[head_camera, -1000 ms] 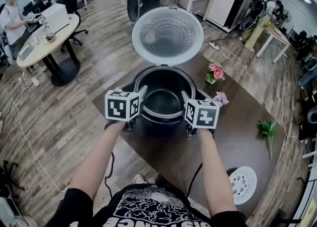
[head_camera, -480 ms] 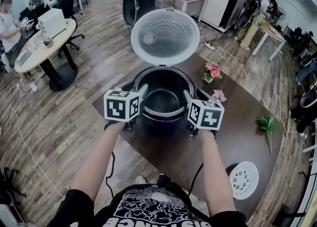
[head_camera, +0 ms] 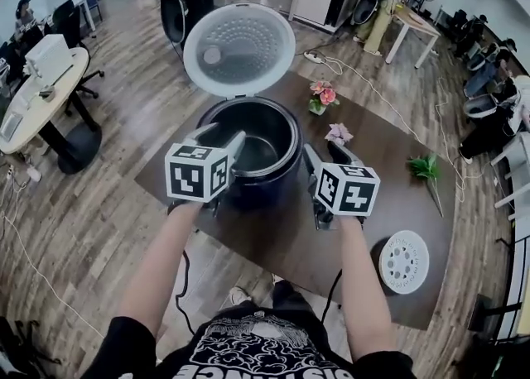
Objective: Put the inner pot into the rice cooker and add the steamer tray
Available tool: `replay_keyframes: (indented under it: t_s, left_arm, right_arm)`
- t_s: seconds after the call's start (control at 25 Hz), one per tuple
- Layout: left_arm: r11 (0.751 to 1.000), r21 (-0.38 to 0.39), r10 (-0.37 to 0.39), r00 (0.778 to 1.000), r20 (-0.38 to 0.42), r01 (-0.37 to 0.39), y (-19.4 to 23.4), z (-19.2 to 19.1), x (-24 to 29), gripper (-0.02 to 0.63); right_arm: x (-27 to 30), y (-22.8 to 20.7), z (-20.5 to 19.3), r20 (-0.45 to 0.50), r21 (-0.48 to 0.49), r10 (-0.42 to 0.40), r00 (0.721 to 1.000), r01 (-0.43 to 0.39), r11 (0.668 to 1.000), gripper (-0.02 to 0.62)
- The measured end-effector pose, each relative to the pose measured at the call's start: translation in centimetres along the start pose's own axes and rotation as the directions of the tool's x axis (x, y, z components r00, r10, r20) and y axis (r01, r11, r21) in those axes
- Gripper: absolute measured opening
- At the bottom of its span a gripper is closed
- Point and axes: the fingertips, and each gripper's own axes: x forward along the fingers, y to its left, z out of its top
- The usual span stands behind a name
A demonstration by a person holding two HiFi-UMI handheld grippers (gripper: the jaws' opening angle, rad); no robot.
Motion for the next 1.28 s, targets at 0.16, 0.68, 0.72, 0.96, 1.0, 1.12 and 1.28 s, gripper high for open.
replay_keyframes:
  t_s: [0.16, 0.68, 0.72, 0.96, 1.0, 1.12, 1.28]
  left_arm:
    - [0.998, 0.007, -0.059, 0.998, -0.004, 0.059, -2.6, 0.0, 0.5, 0.224]
    - [0.984, 0.094, -0.153, 0.988, 0.029, 0.150, -12.2, 2.2, 1.8, 0.259]
    - [0.983, 0.097, -0.157, 0.987, 0.030, 0.154, -13.2, 2.3, 2.0, 0.259]
    - [0.966, 0.167, -0.202, 0.979, 0.014, 0.196, -21.2, 1.5, 3.6, 0.259]
    - [0.963, 0.167, -0.215, 0.977, 0.006, 0.211, -22.6, 1.1, 3.9, 0.259]
    - [0.951, 0.162, -0.265, 0.964, -0.022, 0.265, -27.0, -0.2, 4.8, 0.261]
    - [0.932, 0.158, -0.321, 0.946, -0.057, 0.326, -32.6, -2.4, 5.8, 0.272]
  right_arm:
    - [-2.7, -1.5, -0.3, 0.009, 0.014, -0.042, 0.999, 0.042, 0.999, 0.238]
    - [-10.3, -8.9, -1.9, 0.044, 0.053, -0.141, 0.989, 0.139, 0.989, 0.255]
    - [-11.0, -9.6, -2.2, 0.046, 0.055, -0.147, 0.988, 0.144, 0.988, 0.258]
    - [-16.2, -15.2, -4.2, 0.051, 0.096, -0.191, 0.980, 0.186, 0.978, 0.261]
    - [-17.2, -16.2, -4.5, 0.055, 0.107, -0.202, 0.978, 0.196, 0.975, 0.261]
    - [-20.2, -19.0, -5.5, 0.065, 0.132, -0.236, 0.970, 0.226, 0.965, 0.261]
    - [-24.1, -22.6, -7.1, 0.075, 0.162, -0.278, 0.958, 0.263, 0.951, 0.261]
